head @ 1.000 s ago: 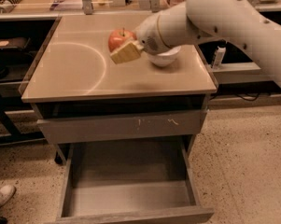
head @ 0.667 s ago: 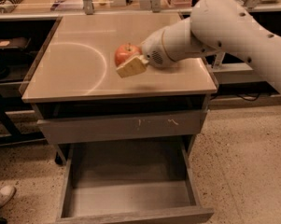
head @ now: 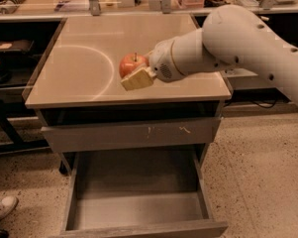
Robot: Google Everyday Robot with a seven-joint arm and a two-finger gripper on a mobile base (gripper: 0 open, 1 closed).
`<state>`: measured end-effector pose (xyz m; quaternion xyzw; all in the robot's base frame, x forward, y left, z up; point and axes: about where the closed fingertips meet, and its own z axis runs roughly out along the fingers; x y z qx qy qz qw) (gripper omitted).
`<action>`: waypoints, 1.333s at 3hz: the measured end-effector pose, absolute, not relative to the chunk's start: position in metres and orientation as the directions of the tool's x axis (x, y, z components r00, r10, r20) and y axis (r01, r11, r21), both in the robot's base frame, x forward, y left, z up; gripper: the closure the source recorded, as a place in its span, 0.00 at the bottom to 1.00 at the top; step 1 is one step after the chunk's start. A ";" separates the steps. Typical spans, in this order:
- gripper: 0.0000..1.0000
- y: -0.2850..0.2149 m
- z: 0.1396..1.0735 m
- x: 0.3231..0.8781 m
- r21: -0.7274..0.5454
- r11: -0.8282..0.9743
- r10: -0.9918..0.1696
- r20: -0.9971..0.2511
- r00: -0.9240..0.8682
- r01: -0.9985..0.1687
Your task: Place apple into middle drawer
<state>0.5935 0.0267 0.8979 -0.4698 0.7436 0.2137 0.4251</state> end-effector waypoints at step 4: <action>1.00 0.052 0.781 0.471 0.151 0.485 -0.458 -0.795 -0.398 -0.861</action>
Offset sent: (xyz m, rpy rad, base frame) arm -0.1485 0.0084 -0.1492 0.0366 0.2459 -0.0493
